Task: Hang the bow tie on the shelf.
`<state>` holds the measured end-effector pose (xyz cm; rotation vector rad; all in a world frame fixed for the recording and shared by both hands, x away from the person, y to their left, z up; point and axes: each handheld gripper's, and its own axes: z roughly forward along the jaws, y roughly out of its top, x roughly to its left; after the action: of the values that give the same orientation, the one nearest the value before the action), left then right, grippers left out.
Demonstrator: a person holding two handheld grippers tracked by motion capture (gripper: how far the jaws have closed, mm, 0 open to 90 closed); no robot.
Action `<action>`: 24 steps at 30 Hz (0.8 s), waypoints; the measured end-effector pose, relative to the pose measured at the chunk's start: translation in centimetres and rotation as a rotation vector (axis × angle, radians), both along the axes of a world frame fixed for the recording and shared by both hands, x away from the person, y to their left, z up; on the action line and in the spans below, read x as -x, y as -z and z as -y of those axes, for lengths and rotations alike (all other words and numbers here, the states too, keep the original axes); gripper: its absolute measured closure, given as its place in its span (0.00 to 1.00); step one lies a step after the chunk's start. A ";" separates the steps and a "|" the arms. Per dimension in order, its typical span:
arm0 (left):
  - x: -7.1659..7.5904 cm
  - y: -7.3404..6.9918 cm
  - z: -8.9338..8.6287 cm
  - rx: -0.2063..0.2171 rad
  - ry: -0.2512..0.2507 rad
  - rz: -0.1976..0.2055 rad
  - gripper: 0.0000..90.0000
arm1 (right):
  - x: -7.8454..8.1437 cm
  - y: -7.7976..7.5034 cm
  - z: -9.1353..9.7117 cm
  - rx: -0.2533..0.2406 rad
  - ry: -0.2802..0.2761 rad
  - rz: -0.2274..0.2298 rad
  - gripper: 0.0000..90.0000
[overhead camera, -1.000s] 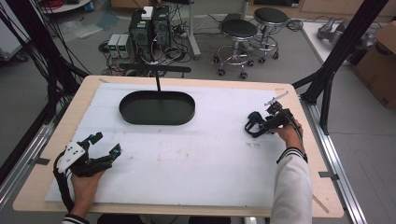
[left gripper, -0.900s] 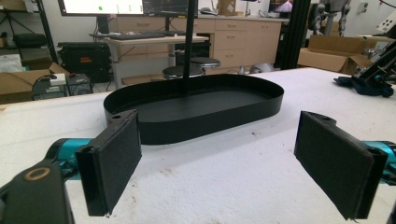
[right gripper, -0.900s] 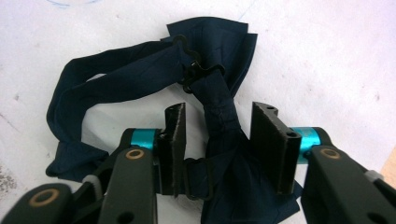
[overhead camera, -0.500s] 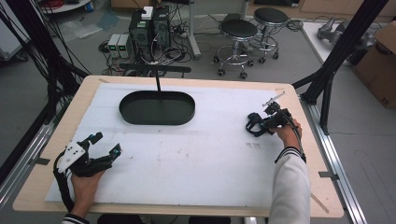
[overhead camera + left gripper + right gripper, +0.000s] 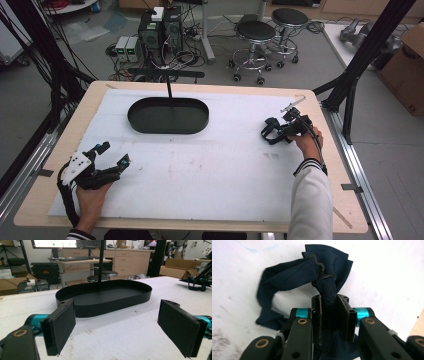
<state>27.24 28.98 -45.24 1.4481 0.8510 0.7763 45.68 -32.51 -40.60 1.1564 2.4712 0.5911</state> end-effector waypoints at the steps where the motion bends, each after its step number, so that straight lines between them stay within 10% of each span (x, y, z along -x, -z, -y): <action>1: 0.0 0.0 0.0 0.000 0.000 0.000 0.17 | 0.1 -0.2 -0.1 -0.005 0.001 0.011 0.83; 24: 0.0 0.0 0.0 -0.001 0.002 0.002 0.17 | 3.7 -5.6 -2.3 -0.292 0.014 0.312 0.83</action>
<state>27.22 29.00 -45.25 1.4482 0.8480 0.7768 42.02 -30.25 -34.99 1.0839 2.1586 1.0694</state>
